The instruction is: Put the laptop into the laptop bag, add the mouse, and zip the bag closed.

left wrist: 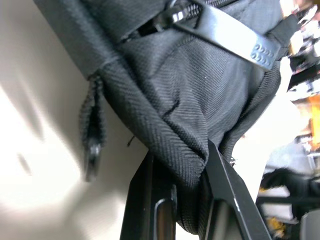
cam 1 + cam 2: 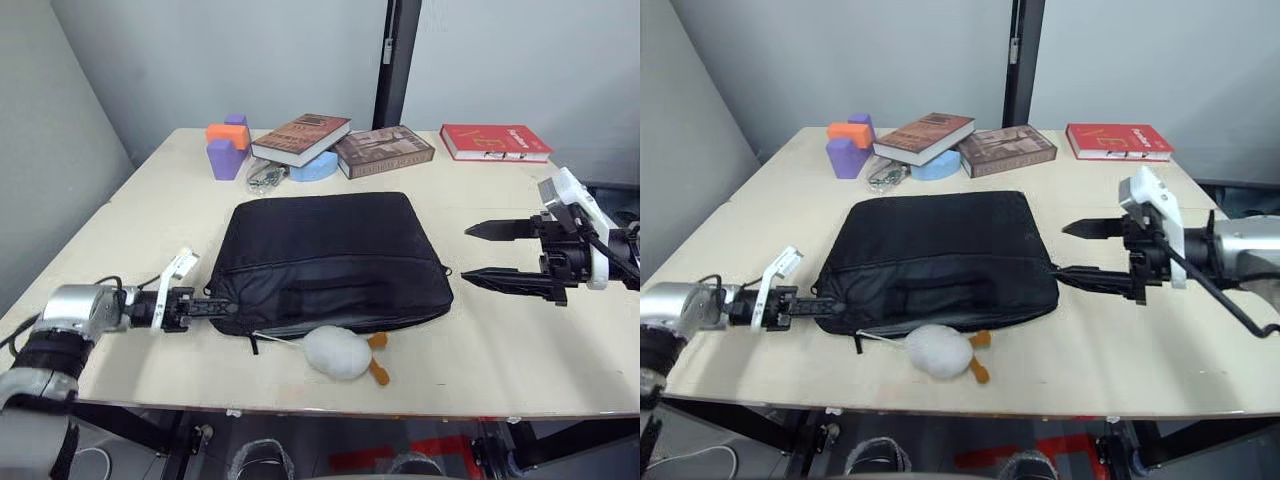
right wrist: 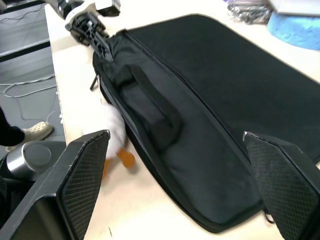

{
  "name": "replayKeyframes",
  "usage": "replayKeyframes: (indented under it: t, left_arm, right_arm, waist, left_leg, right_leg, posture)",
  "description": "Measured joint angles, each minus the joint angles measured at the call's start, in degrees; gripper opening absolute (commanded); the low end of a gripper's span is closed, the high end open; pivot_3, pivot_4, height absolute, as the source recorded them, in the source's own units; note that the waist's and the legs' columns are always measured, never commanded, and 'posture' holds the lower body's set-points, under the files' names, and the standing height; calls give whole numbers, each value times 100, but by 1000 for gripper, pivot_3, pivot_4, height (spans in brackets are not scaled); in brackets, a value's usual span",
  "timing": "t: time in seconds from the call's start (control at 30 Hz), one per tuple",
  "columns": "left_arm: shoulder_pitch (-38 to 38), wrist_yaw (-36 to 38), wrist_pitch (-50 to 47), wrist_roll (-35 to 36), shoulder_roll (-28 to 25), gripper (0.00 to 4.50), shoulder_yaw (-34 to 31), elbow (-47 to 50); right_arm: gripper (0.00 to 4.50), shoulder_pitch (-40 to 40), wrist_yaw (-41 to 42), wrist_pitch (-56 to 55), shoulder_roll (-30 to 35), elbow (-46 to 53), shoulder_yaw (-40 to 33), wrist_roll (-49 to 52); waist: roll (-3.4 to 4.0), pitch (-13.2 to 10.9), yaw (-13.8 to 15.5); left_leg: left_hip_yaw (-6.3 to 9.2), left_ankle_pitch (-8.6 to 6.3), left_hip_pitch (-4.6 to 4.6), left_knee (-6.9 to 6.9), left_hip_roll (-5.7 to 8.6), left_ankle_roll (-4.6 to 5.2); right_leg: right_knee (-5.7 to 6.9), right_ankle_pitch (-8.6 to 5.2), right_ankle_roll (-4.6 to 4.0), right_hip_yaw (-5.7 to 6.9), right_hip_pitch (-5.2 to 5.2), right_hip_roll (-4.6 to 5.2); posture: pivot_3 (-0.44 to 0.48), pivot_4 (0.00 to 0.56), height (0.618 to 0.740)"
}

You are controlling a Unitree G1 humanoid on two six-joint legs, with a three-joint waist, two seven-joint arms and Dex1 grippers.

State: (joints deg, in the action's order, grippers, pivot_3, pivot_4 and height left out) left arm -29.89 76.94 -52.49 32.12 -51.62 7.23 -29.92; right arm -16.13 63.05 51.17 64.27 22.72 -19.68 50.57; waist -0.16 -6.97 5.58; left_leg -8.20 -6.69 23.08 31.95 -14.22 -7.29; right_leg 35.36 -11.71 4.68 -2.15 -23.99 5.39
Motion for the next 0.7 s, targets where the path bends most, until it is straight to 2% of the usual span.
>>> replayKeyframes:
  t: [0.13,0.23,0.43,0.53,0.57,0.63,0.7]
  left_arm:
    - [-625,831,567,-719,-196,135,513,-990]
    - [-989,1187,813,-1068,-202,135,758,-1525]
    - [-1791,1321,1163,-1735,-60,135,919,-2719]
    - [-1931,1328,1427,-1908,39,135,894,-2934]
    - [-1931,1333,1582,-1935,76,113,849,-2957]
    - [-1933,1319,1698,-1939,158,1028,721,-3017]
    - [-1949,1212,1731,-1947,237,1625,534,-3131]
  right_arm:
    - [4500,-65,0,-44,-149,-74,343,-101]
    - [4500,-195,0,-58,-187,-90,505,-129]
    - [4500,-419,-12,-60,-346,-41,852,-156]
    - [4500,-609,-52,-65,-459,-50,1109,-228]
    - [4242,-644,-54,-75,-476,-90,1187,-286]
    - [3675,-706,-46,-83,-522,-202,1286,-326]
    - [3031,-764,-5,-88,-585,-253,1343,-338]
  waist:
    - [1,0,-7]
    - [1,0,7]
    - [0,0,24]
    - [1,0,37]
    - [0,0,54]
    - [0,0,81]
    - [0,-1,125]
  left_leg:
    - [-2,0,-1,-2,0,-1]
    - [0,0,0,-2,0,-1]
    - [0,0,0,6,1,-1]
    - [0,0,0,9,1,-1]
    - [2,0,-1,10,1,-1]
    - [2,0,0,15,2,-1]
    - [6,0,5,20,2,0]
  right_leg:
    - [1,0,0,-1,-1,1]
    - [3,0,-1,2,0,1]
    - [12,1,-3,1,1,3]
    - [18,1,-3,0,0,4]
    - [19,1,-3,1,2,5]
    - [21,1,-4,1,3,6]
    - [25,1,-4,4,2,6]
  posture:
    - [0,150,740]
    - [0,150,740]
    - [0,150,740]
    - [0,150,740]
    - [0,150,740]
    - [0,150,740]
    - [0,150,740]
